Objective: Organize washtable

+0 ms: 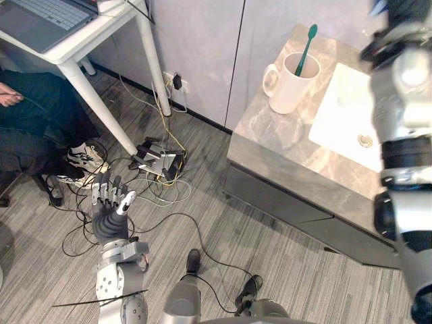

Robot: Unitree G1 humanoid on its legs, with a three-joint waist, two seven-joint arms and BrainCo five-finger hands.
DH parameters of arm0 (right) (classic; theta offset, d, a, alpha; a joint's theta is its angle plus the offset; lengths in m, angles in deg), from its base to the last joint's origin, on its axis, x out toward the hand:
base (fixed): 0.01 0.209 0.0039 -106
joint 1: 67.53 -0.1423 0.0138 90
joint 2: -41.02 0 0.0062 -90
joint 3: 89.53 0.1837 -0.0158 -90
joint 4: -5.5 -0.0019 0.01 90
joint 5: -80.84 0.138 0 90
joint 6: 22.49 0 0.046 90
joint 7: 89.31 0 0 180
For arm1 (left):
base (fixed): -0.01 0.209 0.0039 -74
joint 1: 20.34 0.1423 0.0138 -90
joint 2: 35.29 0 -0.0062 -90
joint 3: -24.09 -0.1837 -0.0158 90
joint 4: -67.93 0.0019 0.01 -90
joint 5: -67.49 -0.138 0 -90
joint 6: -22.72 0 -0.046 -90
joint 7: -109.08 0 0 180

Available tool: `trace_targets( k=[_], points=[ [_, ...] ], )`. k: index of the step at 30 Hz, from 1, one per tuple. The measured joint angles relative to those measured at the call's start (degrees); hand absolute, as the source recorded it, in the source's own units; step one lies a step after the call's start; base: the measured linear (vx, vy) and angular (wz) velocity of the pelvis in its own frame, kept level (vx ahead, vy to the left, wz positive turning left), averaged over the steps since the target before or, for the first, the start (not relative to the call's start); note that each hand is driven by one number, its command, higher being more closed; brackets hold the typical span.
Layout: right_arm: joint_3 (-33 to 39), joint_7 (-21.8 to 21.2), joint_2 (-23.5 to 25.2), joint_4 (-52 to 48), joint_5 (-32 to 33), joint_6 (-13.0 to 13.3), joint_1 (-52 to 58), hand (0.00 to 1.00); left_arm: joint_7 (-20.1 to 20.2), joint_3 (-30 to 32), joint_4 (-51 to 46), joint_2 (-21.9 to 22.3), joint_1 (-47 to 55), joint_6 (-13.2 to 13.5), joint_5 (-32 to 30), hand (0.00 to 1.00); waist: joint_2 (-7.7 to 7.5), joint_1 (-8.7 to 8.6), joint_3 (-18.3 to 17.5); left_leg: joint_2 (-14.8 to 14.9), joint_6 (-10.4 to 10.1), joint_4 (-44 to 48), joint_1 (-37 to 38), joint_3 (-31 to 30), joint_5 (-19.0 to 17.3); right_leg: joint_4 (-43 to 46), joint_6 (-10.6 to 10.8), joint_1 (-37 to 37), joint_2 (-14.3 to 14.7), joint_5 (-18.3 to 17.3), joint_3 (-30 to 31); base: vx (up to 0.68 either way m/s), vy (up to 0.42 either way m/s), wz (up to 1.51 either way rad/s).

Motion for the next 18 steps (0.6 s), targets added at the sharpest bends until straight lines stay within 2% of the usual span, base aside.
trace_targets(
  k=[3, 4, 8, 9, 13, 18],
  points=[
    [-4.6, 1.8, -6.7, -1.4, -10.2, 0.1, -3.4, 1.00, 1.3, -0.3, 0.4, -0.2, 0.0, 0.0, 0.0, 0.00, -0.20, 0.01, 0.0, 0.0, 0.0, 0.0, 0.6, -0.1, 0.0, 0.0, 0.0, 0.7, 0.1, 0.0, -0.6, 0.00, 0.008, 0.03],
    [-5.1, 1.9, -7.1, -1.4, -11.0, 0.0, -3.4, 1.00, 1.4, -0.3, 0.5, -0.2, 0.0, 0.0, 0.0, 0.00, -0.26, 0.02, 0.0, 0.0, 0.0, 0.0, 0.6, -0.1, 0.0, 0.0, 0.1, 0.8, 0.1, -0.1, -0.6, -0.01, 0.016, 0.05],
    [-17.3, 1.3, -15.9, -1.7, -32.1, -0.3, -2.4, 1.00, 2.5, -0.2, 0.6, -0.4, 1.2, 0.4, 0.0, 0.00, -1.57, 0.05, -0.1, 0.0, 0.2, -0.1, 0.7, -0.1, 0.1, 0.1, 0.2, 1.0, 0.5, -0.2, -0.7, -0.02, 0.013, 0.03],
    [-17.7, 0.4, -17.2, -2.0, -36.7, -0.3, 0.0, 1.00, 2.6, -0.2, 0.6, -0.4, 1.6, 0.6, 0.0, 0.00, -2.11, 0.10, -0.1, 0.1, 0.2, -0.1, 0.6, -0.2, 0.1, 0.1, 0.2, 1.0, 0.6, -0.2, -0.9, 0.00, 0.016, 0.04],
    [-18.6, -3.3, -19.9, -2.2, -47.1, -0.5, 6.3, 1.00, 3.6, -0.1, 0.6, -0.5, 2.2, 0.6, 0.0, 0.00, -3.11, 0.36, -0.3, -0.1, 0.3, 0.0, 0.0, -0.7, 0.5, 0.2, 0.2, 0.7, 0.5, -0.2, -1.1, 0.02, 0.018, 0.08],
    [-19.7, -7.1, -20.6, -2.6, -54.5, -0.5, 9.8, 1.00, 3.7, 0.2, 0.6, -0.8, 2.2, 0.7, -0.1, 0.00, -3.56, 0.57, -0.5, 0.0, 0.3, 0.0, -0.2, -0.7, 0.5, 0.1, 0.2, 0.5, 0.6, -0.2, -1.0, 0.02, 0.005, 0.00]
  ],
)
